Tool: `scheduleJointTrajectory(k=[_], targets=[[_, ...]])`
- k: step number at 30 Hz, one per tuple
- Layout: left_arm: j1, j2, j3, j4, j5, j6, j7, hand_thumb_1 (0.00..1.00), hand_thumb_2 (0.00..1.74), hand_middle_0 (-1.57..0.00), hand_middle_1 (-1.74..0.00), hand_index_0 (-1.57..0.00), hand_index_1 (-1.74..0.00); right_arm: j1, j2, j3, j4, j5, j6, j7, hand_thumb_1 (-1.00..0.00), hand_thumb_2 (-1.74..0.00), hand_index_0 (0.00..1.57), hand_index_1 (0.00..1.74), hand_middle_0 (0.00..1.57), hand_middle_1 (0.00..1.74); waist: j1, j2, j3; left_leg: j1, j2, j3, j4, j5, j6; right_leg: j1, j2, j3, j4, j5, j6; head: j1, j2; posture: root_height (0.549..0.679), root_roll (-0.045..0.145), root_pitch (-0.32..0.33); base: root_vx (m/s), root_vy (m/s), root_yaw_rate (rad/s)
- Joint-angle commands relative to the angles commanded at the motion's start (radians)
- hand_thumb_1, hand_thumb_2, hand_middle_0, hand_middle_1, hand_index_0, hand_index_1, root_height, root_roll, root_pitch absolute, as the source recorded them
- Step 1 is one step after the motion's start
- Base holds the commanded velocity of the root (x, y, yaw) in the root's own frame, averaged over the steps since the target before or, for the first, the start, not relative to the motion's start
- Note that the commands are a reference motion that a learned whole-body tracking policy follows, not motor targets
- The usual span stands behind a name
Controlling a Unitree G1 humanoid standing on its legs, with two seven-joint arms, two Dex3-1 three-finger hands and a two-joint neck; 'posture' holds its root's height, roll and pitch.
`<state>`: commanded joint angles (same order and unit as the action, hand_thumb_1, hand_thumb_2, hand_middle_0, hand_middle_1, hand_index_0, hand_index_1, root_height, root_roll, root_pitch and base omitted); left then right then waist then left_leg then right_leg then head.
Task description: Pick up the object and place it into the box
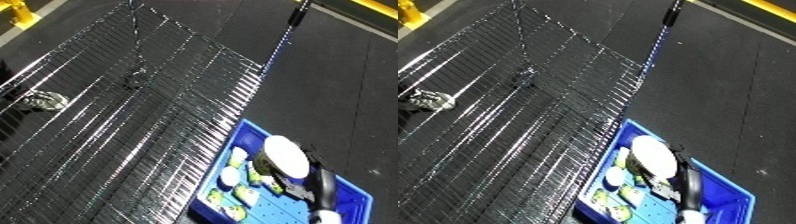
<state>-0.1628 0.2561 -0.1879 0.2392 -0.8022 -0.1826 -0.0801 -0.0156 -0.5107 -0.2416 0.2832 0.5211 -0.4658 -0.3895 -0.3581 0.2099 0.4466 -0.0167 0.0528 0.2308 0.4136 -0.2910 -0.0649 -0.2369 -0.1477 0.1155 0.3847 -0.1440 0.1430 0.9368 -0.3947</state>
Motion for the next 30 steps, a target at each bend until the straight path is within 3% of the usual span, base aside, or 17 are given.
scheduleJointTrajectory(k=[7,12,22,30], targets=[[0.000,-0.006,-0.004,-0.004,-0.005,-0.004,0.005,1.00,1.74,-1.57,-1.74,-1.57,-1.74,0.006,0.004,0.000,-0.006,-0.004,-0.001,0.008,-0.75,-1.30,1.18,1.30,1.18,1.30,-0.006,0.005,0.000,0.000,-0.001,0.004,0.002,0.001,-0.0002,-0.003,0.0003,0.004,0.000,0.001,0.0013,-0.006,0.006,0.669,0.085,-0.023,0.000,0.013,-0.028],[0.014,-0.006,-0.009,-0.008,-0.012,-0.009,0.002,1.00,1.74,-1.57,-1.74,-1.57,-1.74,0.009,0.007,0.007,-0.025,-0.018,0.014,0.025,-0.50,-0.87,0.79,0.87,0.79,0.87,0.005,0.001,0.002,-0.001,-0.002,0.000,0.001,0.002,-0.0014,0.001,-0.0043,0.002,0.000,0.002,0.0031,0.007,-0.016,0.669,0.084,-0.025,0.000,0.006,0.078],[0.032,-0.003,-0.014,-0.017,-0.017,-0.002,0.001,1.00,1.74,-1.57,-1.74,-1.57,-1.74,0.014,0.018,0.017,-0.047,-0.048,0.036,-0.004,-0.50,-0.87,0.79,0.87,0.79,0.87,0.022,-0.009,-0.002,0.002,-0.004,-0.009,0.000,0.004,-0.0021,0.013,-0.0054,-0.003,0.004,-0.001,0.0017,0.013,-0.042,0.669,0.082,-0.032,0.010,0.000,0.060],[0.043,-0.002,-0.013,-0.014,-0.015,0.007,-0.008,1.00,1.74,-1.57,-1.74,-1.57,-1.74,0.024,0.031,0.031,-0.063,-0.052,0.042,0.027,-0.10,-0.17,0.16,0.17,0.16,0.17,0.031,-0.021,-0.008,0.007,-0.003,-0.013,0.001,0.005,-0.0030,0.025,-0.0024,-0.006,0.006,-0.005,-0.0019,0.012,-0.071,0.669,0.080,-0.040,0.024,-0.006,0.050]])
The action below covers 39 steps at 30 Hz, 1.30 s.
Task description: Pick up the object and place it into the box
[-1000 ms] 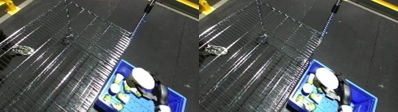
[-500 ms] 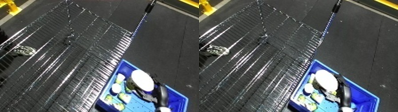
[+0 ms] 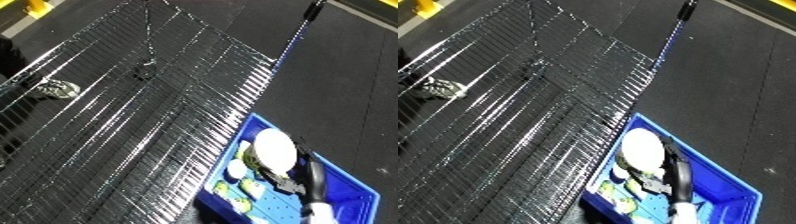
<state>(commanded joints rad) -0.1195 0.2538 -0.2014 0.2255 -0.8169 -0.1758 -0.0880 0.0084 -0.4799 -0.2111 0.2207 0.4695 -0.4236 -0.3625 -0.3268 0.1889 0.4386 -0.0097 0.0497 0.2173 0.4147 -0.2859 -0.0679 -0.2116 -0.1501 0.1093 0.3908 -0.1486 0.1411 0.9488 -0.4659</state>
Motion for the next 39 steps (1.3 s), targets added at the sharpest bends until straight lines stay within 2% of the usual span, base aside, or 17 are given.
scheduleJointTrajectory(k=[2,14,25,31,39], targets=[[0.001,0.000,-0.001,0.001,0.001,0.000,-0.001,1.00,1.74,-1.57,-1.74,-1.57,-1.74,0.001,0.001,0.001,0.003,-0.001,-0.002,0.000,0.00,0.00,0.00,0.00,0.00,0.00,0.001,-0.001,-0.001,0.001,0.000,0.000,0.000,0.000,-0.0001,0.002,0.0008,0.000,-0.001,0.000,-0.0003,0.004,0.000,0.669,0.080,-0.041,0.008,-0.006,0.009],[-0.005,0.001,-0.007,0.007,0.003,0.003,0.001,1.00,1.74,-1.57,-1.74,-1.57,-1.74,0.001,0.000,0.002,0.011,-0.002,0.007,-0.015,0.00,0.00,0.00,0.00,0.00,0.00,0.002,-0.008,-0.001,0.002,0.002,-0.002,0.005,-0.001,-0.0002,0.007,0.0084,0.001,0.003,-0.004,-0.0037,0.004,-0.014,0.669,0.078,-0.045,0.006,-0.006,0.010],[0.001,-0.001,-0.011,0.009,0.000,-0.003,-0.004,1.00,1.74,-1.57,-1.74,-1.57,-1.74,0.002,0.000,0.009,0.001,-0.019,0.015,-0.016,0.00,0.00,0.00,0.00,0.00,0.00,0.006,-0.008,0.001,0.005,0.000,-0.004,0.002,0.001,-0.0025,0.015,0.0071,0.000,-0.002,-0.003,-0.0054,0.000,-0.032,0.670,0.078,-0.049,0.006,0.001,0.011],[0.012,-0.005,-0.009,0.003,-0.003,0.002,0.001,1.00,1.74,-1.57,-1.74,-1.57,-1.74,0.004,0.002,0.033,-0.028,-0.056,0.028,0.043,0.00,0.00,0.00,0.00,0.00,0.00,0.020,-0.017,-0.008,0.015,0.000,-0.011,-0.002,0.004,-0.0050,0.035,0.0054,-0.007,-0.008,-0.006,-0.0072,-0.052,-0.084,0.670,0.077,-0.060,0.031,-0.006,0.044],[0.016,0.002,0.008,-0.005,-0.004,0.015,0.037,1.00,1.74,-1.57,-1.74,-1.57,-1.74,-0.030,0.008,0.091,-0.097,-0.106,0.093,0.128,0.00,0.00,0.00,0.00,0.00,0.00,0.074,-0.052,-0.020,0.018,-0.002,-0.046,-0.011,0.018,-0.0061,0.068,0.0058,-0.038,0.003,-0.022,-0.0160,-0.173,-0.173,0.670,0.072,-0.079,0.020,-0.033,0.162]])
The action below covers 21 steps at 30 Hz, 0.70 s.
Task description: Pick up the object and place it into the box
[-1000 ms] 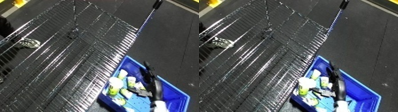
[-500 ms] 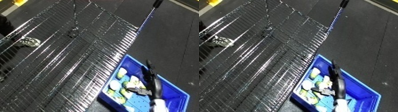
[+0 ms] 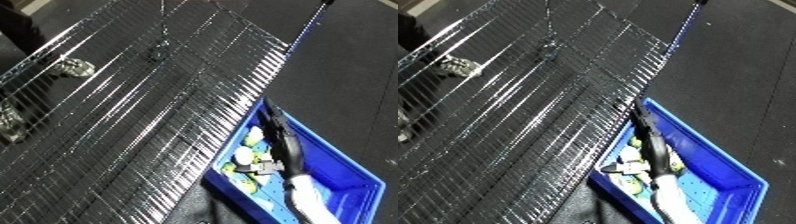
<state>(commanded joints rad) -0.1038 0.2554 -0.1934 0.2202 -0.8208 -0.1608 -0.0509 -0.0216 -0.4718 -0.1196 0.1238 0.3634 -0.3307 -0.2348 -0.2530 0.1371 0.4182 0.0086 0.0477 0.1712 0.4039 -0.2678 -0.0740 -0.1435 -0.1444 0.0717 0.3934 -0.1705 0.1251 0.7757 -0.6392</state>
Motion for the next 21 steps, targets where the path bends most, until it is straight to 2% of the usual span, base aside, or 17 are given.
scheduleJointTrajectory(k=[4,8,10,21], targets=[[-0.003,0.009,0.010,0.004,0.005,0.009,0.013,1.00,1.74,-1.57,-1.74,-1.57,-1.74,-0.030,0.004,0.034,-0.023,-0.013,0.041,0.023,0.00,0.00,0.00,0.00,0.00,0.00,0.039,-0.026,0.003,-0.009,-0.001,-0.030,-0.001,0.012,-0.0017,0.011,0.0038,-0.019,0.008,-0.002,-0.0054,-0.065,-0.015,0.670,0.067,-0.090,0.011,-0.080,0.248],[-0.013,0.025,0.016,0.006,0.014,0.013,0.026,1.00,1.74,-1.57,-1.74,-1.57,-1.74,-0.074,0.010,0.078,-0.032,-0.007,0.074,0.028,0.00,0.00,0.00,0.00,0.00,0.00,0.086,-0.056,0.015,-0.024,-0.002,-0.066,-0.006,0.030,-0.0029,0.020,0.0078,-0.043,0.011,0.000,-0.0097,-0.147,-0.010,0.670,0.059,-0.098,-0.005,-0.112,0.259],[-0.018,0.029,0.019,0.008,0.015,0.013,0.030,1.00,1.74,-1.57,-1.74,-1.57,-1.74,-0.088,0.012,0.090,-0.028,0.000,0.077,0.031,0.00,0.00,0.00,0.00,0.00,0.00,0.100,-0.064,0.019,-0.030,-0.003,-0.078,-0.009,0.037,-0.0031,0.022,0.0087,-0.050,0.011,0.002,-0.0107,-0.147,-0.010,0.670,0.057,-0.099,-0.011,-0.070,0.154],[-0.024,0.035,0.024,0.008,0.020,0.019,0.029,1.00,1.74,-1.57,-1.74,-1.57,-1.74,-0.105,0.017,0.104,-0.021,0.006,0.079,0.030,0.00,0.00,0.00,0.00,0.00,0.00,0.114,-0.074,0.024,-0.036,-0.003,-0.089,-0.014,0.044,-0.0034,0.026,0.0093,-0.058,0.007,0.004,-0.0114,-0.162,-0.005,0.670,0.054,-0.099,-0.002,-0.016,0.032]])
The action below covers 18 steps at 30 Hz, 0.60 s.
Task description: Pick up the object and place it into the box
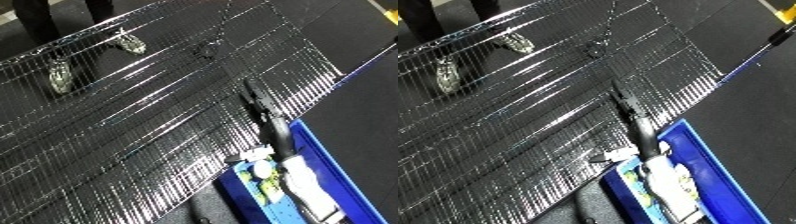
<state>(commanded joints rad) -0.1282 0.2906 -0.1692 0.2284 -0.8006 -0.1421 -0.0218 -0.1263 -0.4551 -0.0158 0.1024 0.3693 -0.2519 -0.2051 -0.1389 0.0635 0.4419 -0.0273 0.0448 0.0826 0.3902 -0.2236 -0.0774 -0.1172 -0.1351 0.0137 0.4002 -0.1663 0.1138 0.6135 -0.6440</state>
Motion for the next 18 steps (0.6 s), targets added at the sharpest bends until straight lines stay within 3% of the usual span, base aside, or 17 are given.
scheduleJointTrajectory(k=[7,8,12,18], targets=[[0.000,0.000,0.000,0.000,0.000,0.000,0.000,1.00,1.74,-1.57,-1.74,-1.57,-1.74,0.000,0.000,0.000,0.000,0.000,0.000,0.000,0.00,0.00,0.00,0.00,0.00,0.00,0.000,0.000,0.000,0.000,0.000,0.000,0.000,0.000,0.0000,0.000,0.0000,0.000,0.000,0.000,0.0000,0.000,0.000,0.670,0.054,-0.099,0.000,0.000,0.000],[-0.003,0.002,0.002,0.001,0.002,0.001,0.000,1.00,1.74,-1.57,-1.74,-1.57,-1.74,-0.006,0.001,0.005,0.001,0.002,0.001,0.001,0.00,0.00,0.00,0.00,0.00,0.00,0.005,-0.003,0.002,-0.003,0.000,-0.004,0.000,0.003,0.0000,0.001,0.0004,-0.003,0.001,0.000,-0.0003,-0.074,0.024,0.670,0.053,-0.099,-0.014,-0.073,0.157],[-0.016,0.012,0.010,0.005,0.008,0.004,0.000,1.00,1.74,-1.57,-1.74,-1.57,-1.74,-0.032,0.008,0.024,0.009,0.012,0.004,0.005,0.00,0.00,0.00,0.00,0.00,0.00,0.029,-0.015,0.010,-0.018,0.003,-0.022,-0.002,0.013,-0.0007,0.001,0.0028,-0.015,0.004,0.002,-0.0021,-0.074,0.024,0.670,0.047,-0.098,-0.015,-0.074,0.151],[-0.017,0.014,0.011,0.005,0.008,0.004,0.000,1.00,1.74,-1.57,-1.74,-1.57,-1.74,-0.035,0.009,0.024,0.012,0.012,0.002,0.005,0.00,0.00,0.00,0.00,0.00,0.00,0.029,-0.017,0.011,-0.018,0.003,-0.021,-0.002,0.013,-0.0009,0.001,0.0030,-0.015,0.004,0.002,-0.0023,-0.074,0.024,0.670,0.047,-0.098,0.000,0.000,-0.002]])
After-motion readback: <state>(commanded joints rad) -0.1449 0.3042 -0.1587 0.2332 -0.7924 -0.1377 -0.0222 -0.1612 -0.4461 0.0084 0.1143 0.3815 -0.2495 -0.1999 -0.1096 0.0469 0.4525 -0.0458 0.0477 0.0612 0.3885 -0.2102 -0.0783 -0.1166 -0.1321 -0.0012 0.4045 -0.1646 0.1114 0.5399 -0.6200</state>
